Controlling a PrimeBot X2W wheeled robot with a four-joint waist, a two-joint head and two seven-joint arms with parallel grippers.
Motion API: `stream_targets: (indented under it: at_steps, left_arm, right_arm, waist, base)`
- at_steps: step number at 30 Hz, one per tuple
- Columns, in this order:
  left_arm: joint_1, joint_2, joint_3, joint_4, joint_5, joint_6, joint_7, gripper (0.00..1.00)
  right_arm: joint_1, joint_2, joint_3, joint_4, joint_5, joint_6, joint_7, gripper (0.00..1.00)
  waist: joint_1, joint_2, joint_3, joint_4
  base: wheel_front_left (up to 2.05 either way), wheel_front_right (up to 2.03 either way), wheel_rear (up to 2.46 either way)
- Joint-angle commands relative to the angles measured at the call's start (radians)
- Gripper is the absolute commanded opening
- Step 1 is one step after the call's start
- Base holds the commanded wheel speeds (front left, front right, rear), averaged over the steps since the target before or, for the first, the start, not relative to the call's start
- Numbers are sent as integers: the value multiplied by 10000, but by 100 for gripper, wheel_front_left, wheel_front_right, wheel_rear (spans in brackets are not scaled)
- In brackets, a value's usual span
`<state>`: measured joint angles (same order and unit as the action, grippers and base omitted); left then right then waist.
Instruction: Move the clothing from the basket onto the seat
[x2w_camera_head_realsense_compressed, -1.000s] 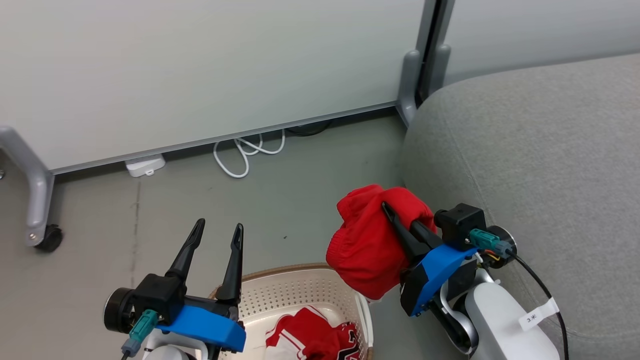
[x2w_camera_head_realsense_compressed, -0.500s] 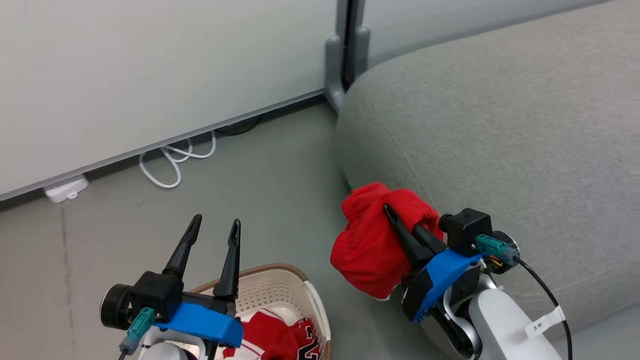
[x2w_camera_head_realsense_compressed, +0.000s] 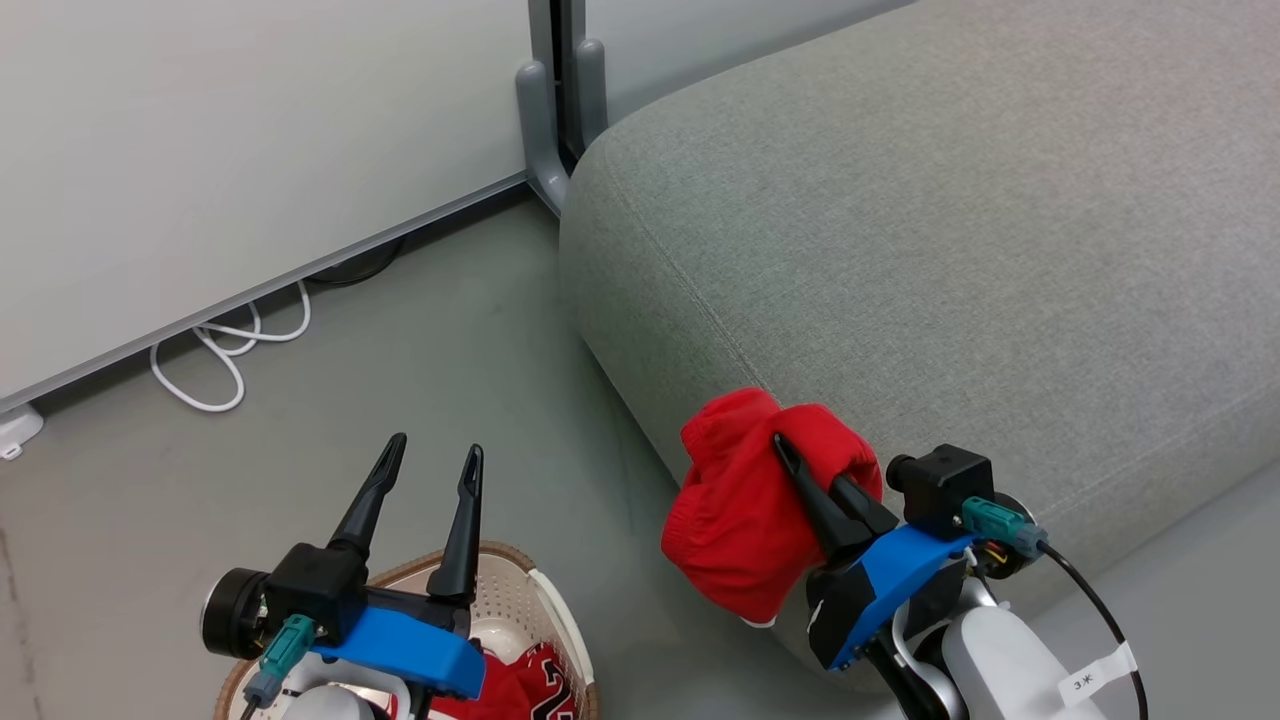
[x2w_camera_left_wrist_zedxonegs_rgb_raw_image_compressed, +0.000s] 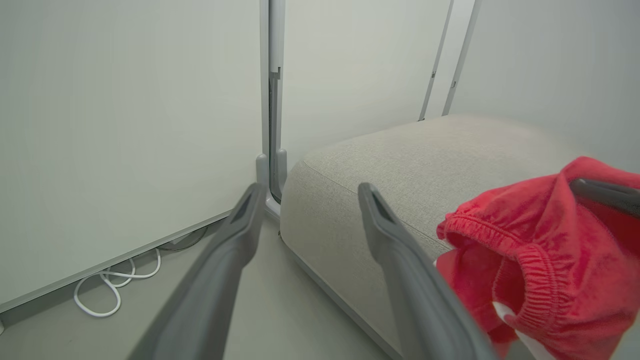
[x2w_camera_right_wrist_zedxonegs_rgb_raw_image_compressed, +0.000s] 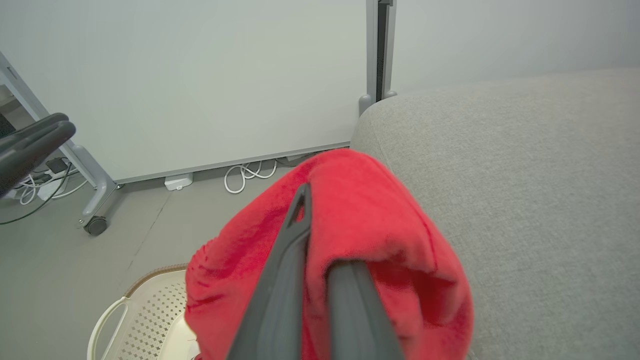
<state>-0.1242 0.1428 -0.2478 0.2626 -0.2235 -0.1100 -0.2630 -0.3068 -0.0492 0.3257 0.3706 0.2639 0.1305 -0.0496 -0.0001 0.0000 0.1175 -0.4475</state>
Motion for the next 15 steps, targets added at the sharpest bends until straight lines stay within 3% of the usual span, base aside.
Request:
stream_targets:
  at_steps: [1,9,15]
  left_arm:
    - [-13,-2,25,22,66,-58,-27,100]
    - [-159,-24,-9,45,167,-122,-27,100]
    - [-357,-27,91,-161,202,-155,-27,100]
  right_arm:
    - [115,-22,-8,-58,22,5,-73,0]
    - [48,-22,-294,-129,40,5,-140,0]
    - [-755,-21,-1115,-67,-191,5,-86,0]
  waist:
    - [1,0,25,-106]
    - [1,0,197,-52]
    - [1,0,614,162]
  base:
    - [0,0,0]
    - [0,0,0]
    - [0,0,0]
